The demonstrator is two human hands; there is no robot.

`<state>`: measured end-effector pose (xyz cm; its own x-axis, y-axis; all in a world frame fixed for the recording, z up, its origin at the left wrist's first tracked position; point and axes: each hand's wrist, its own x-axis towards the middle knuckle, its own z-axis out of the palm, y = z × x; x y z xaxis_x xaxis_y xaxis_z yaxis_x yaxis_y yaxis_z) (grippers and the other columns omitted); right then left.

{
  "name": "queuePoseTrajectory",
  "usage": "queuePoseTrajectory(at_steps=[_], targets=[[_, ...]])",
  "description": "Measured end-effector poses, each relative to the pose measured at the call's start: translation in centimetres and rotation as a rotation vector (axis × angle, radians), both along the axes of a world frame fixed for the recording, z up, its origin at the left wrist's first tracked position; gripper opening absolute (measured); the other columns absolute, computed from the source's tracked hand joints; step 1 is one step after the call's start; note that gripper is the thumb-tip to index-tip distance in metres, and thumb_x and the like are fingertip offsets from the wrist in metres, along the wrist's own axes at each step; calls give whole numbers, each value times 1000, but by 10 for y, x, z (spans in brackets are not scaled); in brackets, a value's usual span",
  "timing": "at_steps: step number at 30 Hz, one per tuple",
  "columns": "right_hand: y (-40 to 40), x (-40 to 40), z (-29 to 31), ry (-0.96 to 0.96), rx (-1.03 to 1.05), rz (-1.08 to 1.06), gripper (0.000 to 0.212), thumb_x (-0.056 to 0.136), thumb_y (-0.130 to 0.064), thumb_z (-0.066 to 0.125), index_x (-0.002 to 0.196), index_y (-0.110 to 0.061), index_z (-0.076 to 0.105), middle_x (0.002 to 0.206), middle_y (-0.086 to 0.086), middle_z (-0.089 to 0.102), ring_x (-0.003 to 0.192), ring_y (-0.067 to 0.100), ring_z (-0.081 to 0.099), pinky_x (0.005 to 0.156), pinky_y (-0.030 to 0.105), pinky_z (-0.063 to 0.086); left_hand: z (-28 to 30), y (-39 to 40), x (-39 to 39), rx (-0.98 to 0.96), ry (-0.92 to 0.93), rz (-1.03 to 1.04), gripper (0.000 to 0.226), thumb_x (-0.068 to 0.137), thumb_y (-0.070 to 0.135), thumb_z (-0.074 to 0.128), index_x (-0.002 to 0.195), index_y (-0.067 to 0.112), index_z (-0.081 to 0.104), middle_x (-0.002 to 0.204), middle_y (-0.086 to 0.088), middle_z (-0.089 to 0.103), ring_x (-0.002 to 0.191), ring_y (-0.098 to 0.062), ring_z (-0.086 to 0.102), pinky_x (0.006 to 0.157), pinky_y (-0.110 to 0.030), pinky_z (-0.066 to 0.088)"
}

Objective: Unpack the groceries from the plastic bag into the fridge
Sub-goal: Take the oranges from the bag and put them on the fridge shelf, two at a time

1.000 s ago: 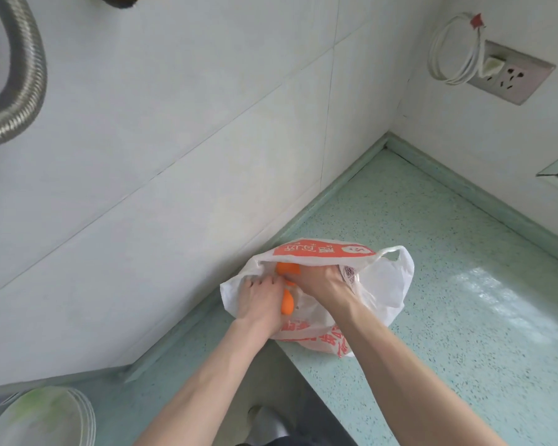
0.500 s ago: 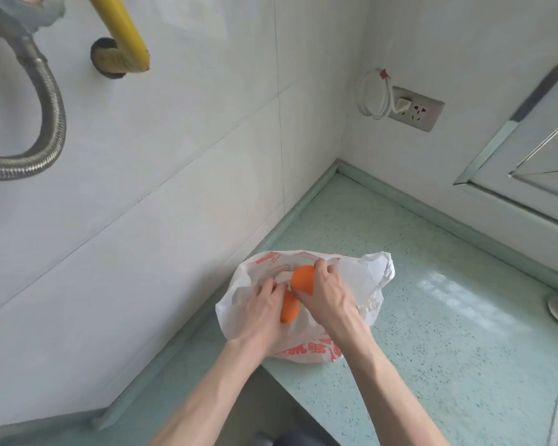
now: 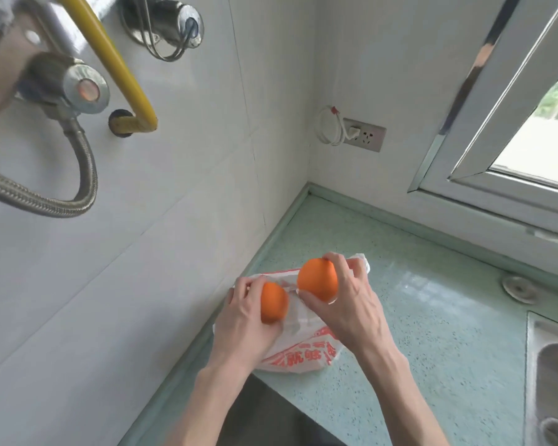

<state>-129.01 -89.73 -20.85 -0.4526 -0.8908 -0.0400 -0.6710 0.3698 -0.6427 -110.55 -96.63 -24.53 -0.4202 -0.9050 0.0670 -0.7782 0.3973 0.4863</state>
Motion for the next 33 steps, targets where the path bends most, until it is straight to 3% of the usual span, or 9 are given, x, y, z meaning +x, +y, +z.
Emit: queuePoseTrajectory(at_steps=[4,10,13,18,21,23,28,33], targets=[[21,12,15,46,-110,-77,69,83,-58,75,137,-33,40,137,-6,38,89,20,60,66,28,43,25,4,16,-55,86,-30,61,76,42,83,128,32,53,120,10,48,101,-19,58,75,-34,55],[76,39,30,99,-154,-285,72,80,-68,68,136,-30,42,129,-10,52,92,14,60,68,29,44,51,20,32,-71,207,-159,65,70,48,86,125,32,55,117,14,49,94,-15,65,73,-26,51],[110,53,33,133,-154,-385,74,81,-67,69,139,-31,42,132,-9,53,94,14,62,70,26,43,53,32,32,-86,269,-253,67,69,53,85,126,34,55,116,21,45,98,-9,63,74,-24,50],[173,70,41,199,-130,-544,77,82,-64,71,147,-39,38,133,-12,49,96,12,62,69,28,44,55,62,20,-61,313,-437,71,71,45,89,131,30,54,123,11,49,108,-13,58,83,-35,57],[207,72,45,218,-138,-655,72,80,-61,74,141,-39,43,129,-13,48,92,13,63,65,31,50,58,87,7,-2,363,-554,68,74,42,88,132,31,53,123,14,45,101,-11,59,72,-25,59],[232,75,46,222,-128,-735,70,80,-60,75,138,-39,44,128,-14,47,91,14,63,66,33,52,59,105,-3,21,360,-639,69,76,45,85,134,31,52,124,14,44,95,-13,63,67,-28,61],[305,83,44,271,-96,-911,71,78,-61,77,138,-39,45,131,-14,48,99,18,66,70,34,54,66,160,-31,-2,384,-829,70,76,41,86,135,27,50,123,8,47,101,-14,57,77,-29,54],[388,96,49,308,-86,-1094,72,77,-60,78,138,-37,46,128,-12,50,106,19,65,75,33,53,74,231,-56,39,386,-991,71,74,40,87,132,30,49,124,7,48,103,-15,58,75,-41,60]])
